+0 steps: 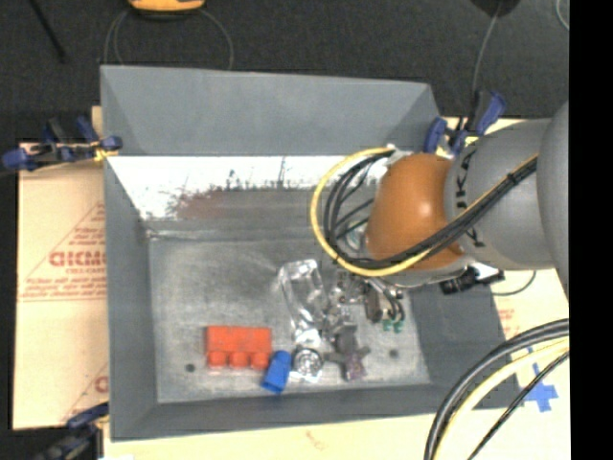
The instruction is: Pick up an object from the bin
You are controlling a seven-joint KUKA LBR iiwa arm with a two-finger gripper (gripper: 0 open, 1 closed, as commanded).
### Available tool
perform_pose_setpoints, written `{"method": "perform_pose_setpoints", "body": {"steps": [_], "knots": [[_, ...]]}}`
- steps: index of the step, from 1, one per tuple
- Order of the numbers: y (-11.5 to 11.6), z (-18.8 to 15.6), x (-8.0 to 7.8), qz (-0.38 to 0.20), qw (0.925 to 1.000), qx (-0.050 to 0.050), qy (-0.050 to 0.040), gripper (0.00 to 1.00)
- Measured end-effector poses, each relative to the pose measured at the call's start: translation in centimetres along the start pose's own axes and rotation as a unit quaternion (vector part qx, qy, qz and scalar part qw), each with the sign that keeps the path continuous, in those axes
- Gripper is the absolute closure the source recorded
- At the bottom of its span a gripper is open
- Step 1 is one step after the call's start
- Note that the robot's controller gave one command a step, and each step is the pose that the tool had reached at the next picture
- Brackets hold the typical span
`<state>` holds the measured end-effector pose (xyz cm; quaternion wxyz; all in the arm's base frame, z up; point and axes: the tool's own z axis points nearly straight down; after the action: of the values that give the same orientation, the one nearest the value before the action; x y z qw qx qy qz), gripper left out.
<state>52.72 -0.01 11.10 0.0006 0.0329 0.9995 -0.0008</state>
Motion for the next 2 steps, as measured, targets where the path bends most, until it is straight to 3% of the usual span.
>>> {"method": "perform_pose_setpoints", "body": {"steps": [1, 2], "knots": [[0.0, 0.0, 0.0, 0.000, 1.0000, 0.000, -0.0001, 0.00], [-0.1, 1.4, -3.8, -0.202, 0.9794, 0.000, -0.0021, 0.00]]}}
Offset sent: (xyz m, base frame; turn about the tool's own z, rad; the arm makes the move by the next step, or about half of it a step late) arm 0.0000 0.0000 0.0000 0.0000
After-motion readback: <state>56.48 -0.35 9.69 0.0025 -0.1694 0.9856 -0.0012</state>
